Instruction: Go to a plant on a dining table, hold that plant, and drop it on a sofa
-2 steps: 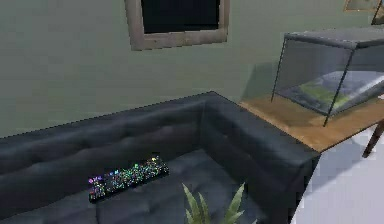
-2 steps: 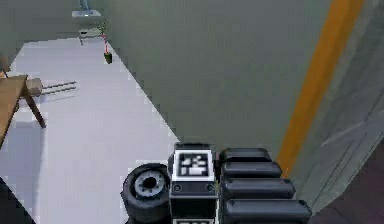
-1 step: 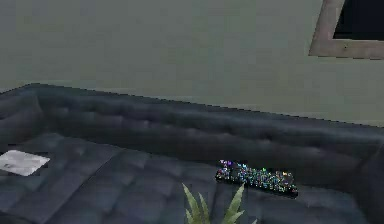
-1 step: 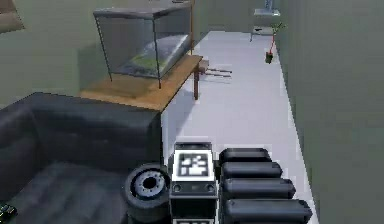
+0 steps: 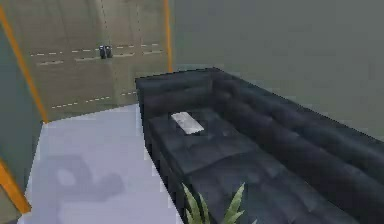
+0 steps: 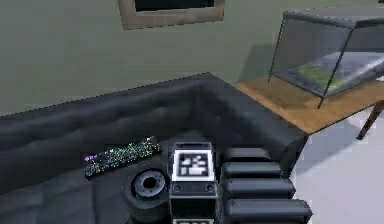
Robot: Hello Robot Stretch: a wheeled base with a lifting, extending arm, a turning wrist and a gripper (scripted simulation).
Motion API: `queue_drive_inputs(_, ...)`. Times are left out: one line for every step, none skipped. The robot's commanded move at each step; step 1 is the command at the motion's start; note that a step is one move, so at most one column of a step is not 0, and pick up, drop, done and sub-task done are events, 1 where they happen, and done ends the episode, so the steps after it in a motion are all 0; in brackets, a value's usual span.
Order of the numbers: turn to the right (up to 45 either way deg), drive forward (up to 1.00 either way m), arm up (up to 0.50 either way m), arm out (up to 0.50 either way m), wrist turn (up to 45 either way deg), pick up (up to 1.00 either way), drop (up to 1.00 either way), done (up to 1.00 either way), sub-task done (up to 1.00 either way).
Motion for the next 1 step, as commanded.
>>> queue_drive_inputs(-45.0,0.00,0.00,0.00,0.0,0.00,0.00,0.00,0.00)
